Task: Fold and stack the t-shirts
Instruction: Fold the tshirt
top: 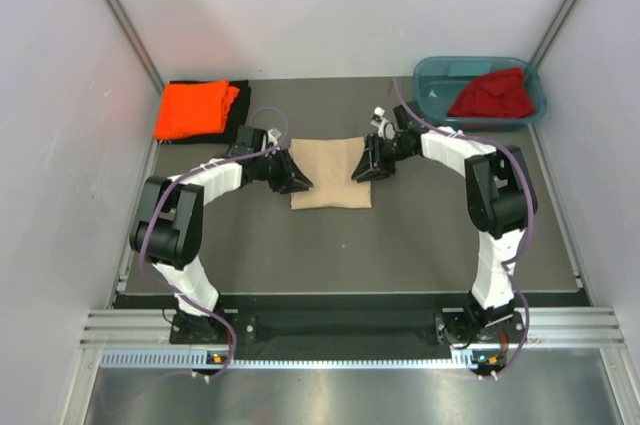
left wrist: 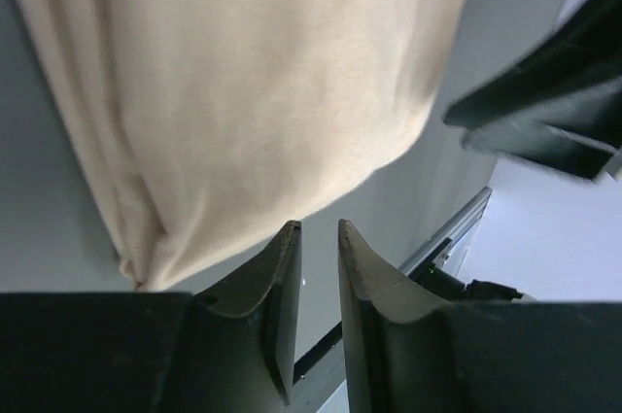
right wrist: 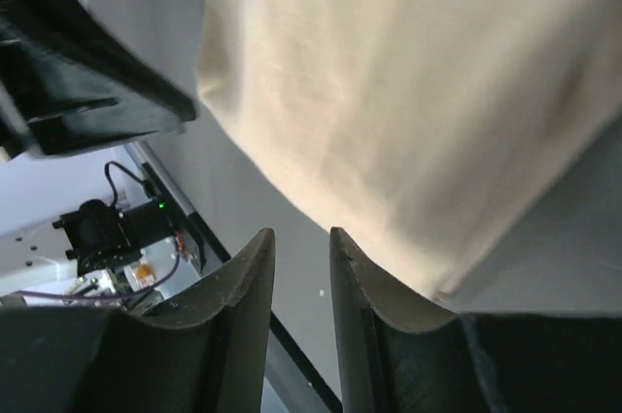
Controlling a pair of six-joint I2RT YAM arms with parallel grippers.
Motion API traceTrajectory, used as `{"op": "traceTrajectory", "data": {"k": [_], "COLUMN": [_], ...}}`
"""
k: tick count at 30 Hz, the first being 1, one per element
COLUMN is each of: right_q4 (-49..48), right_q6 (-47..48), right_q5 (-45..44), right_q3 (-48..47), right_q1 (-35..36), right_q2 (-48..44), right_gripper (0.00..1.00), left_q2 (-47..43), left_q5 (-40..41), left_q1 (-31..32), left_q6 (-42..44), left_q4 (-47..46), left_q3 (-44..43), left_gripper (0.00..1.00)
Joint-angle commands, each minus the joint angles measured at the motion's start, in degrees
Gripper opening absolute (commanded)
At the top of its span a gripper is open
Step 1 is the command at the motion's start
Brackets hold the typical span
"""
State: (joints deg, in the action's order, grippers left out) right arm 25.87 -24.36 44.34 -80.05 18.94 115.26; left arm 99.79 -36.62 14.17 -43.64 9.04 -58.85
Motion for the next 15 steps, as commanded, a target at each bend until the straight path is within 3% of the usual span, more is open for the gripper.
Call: {"op": "traceTrajectory", "data": {"k": [1,7,15], "right_q4": [-1.3,-2.7,-0.4], "right_q6": [-1.8,1.1,7.6], "right_q5": [1.3,1.4,-6.0], "right_q3": [-2.0,5.2,12.6], "right_q1": [2.8,2.4,-1.7], "right_q2": [-3.1,-1.4,-1.1], "right_gripper": [0.3,0.29,0.29], "left_q2": [1.6,2.6,6.3], "left_q5": [1.5,3.4,5.8], "left_q1": [-1.1,-3.4,-4.3], "left_q6": [-1.1,1.1,7.1], "left_q4": [-1.3,2.1,7.4], "left_q3": [-0.7,2.7,3.3], "left_gripper": [0.26,0.24,0.24]}}
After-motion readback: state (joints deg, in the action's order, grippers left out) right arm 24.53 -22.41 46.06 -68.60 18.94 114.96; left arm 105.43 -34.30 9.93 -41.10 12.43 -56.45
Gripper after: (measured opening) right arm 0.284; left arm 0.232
